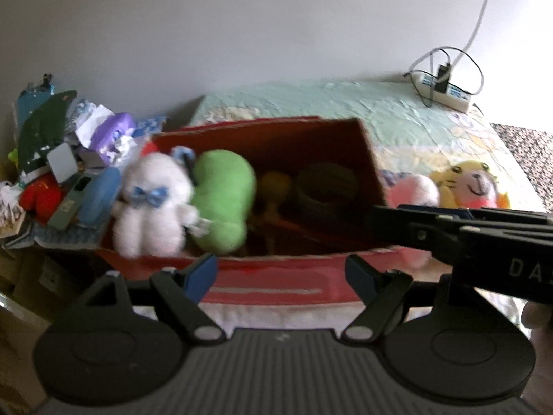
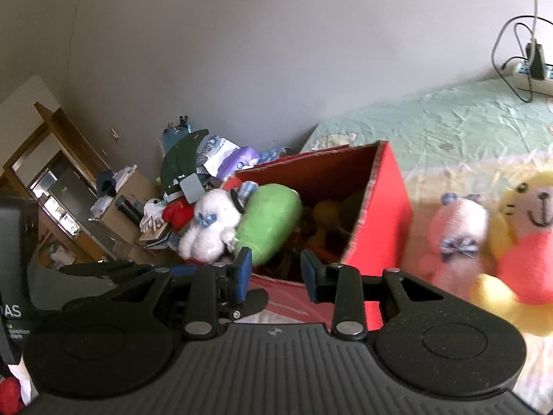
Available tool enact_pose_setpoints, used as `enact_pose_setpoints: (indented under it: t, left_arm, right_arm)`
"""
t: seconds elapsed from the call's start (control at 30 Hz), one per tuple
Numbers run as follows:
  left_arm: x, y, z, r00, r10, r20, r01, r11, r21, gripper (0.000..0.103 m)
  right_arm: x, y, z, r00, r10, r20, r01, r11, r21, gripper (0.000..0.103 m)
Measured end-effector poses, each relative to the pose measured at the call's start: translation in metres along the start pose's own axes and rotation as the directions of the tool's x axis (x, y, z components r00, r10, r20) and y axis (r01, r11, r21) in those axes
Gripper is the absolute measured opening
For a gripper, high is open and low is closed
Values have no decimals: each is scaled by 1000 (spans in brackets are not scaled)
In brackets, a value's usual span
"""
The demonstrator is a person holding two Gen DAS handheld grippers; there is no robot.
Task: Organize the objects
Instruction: 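Withdraw both grippers from the box and move to the yellow tiger plush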
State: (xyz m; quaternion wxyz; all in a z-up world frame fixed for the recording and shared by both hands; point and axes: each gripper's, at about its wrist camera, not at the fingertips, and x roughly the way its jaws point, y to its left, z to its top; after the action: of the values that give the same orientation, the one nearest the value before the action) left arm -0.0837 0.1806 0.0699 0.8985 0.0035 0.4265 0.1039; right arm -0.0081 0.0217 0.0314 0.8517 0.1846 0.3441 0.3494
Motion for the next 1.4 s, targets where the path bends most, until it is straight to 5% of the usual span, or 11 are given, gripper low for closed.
enact_pose_setpoints:
  t: [0.6, 1.4]
  left_arm:
    - [17, -113, -30, 992, -64, -104, 70, 996, 56, 81]
    - [71, -155, -41, 961, -142, -237, 176, 975, 134, 89]
  right_arm:
    - [-52, -65, -26, 999, -22, -43, 25, 997, 79, 35]
    - [-47, -115, -42, 983, -154, -102, 173, 959, 224, 36]
